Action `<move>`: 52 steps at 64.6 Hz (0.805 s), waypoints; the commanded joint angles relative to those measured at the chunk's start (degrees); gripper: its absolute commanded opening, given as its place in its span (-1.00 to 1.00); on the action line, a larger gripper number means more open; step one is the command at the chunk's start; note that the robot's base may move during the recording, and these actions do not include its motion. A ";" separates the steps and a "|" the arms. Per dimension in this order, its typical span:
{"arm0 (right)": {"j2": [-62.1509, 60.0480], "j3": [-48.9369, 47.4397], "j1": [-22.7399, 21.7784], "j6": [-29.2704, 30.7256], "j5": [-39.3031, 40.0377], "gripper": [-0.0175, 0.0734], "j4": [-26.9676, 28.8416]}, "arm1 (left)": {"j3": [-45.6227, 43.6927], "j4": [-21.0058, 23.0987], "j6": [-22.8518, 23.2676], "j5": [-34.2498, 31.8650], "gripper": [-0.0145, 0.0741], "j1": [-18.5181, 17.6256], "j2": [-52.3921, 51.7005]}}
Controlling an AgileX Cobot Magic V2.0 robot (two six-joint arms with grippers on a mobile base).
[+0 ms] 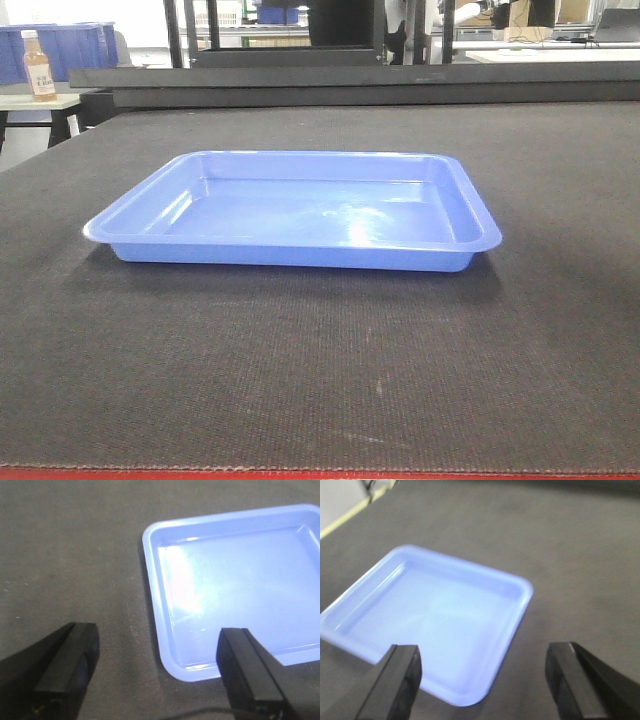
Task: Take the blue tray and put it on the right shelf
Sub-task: 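Lower both grippers onto the tray rims and close them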
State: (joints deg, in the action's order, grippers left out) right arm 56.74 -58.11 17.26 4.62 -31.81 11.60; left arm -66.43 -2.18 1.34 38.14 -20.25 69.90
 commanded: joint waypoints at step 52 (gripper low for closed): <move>50.92 -38.25 2.22 -26.22 -24.36 0.73 -13.18 | -28.50 4.16 4.59 12.89 0.23 1.61 38.55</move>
State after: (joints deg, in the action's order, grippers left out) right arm 108.98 -94.29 19.53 -21.37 -58.18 -1.47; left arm -92.03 1.09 5.20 52.71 -18.66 109.50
